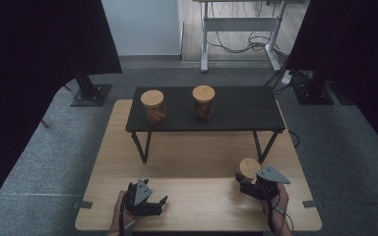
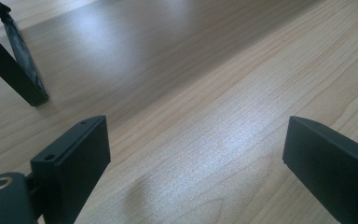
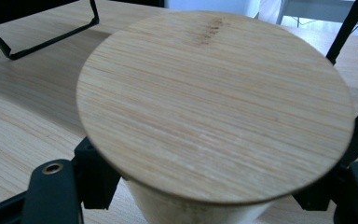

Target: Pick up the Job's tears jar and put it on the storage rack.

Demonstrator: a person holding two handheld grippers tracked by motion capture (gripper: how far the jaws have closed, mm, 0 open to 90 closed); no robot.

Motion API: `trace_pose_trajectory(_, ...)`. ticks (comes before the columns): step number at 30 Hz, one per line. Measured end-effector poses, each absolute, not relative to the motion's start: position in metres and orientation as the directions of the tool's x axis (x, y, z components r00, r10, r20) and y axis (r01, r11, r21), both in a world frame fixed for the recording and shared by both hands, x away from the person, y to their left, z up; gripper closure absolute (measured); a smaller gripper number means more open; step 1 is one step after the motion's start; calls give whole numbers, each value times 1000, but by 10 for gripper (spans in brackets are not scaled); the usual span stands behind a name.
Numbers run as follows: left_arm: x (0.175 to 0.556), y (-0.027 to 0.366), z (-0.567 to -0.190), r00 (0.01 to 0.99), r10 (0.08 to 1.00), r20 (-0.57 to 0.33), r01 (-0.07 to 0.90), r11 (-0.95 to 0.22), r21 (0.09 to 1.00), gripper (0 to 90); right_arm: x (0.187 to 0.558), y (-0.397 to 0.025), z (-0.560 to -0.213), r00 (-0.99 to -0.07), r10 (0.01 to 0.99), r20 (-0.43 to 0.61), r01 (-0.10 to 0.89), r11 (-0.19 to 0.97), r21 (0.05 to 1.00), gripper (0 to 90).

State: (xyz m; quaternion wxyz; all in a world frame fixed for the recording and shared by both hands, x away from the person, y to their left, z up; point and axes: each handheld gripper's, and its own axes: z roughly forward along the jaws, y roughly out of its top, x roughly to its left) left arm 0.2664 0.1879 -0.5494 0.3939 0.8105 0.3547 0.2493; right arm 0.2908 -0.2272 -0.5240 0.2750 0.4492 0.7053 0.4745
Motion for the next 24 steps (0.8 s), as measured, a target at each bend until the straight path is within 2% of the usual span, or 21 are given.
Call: trace_pose_trajectory(24,268,187,-549,630,769,114,380,-432,818,72,280,-240,-502,-446,893,55,316,99,944,248)
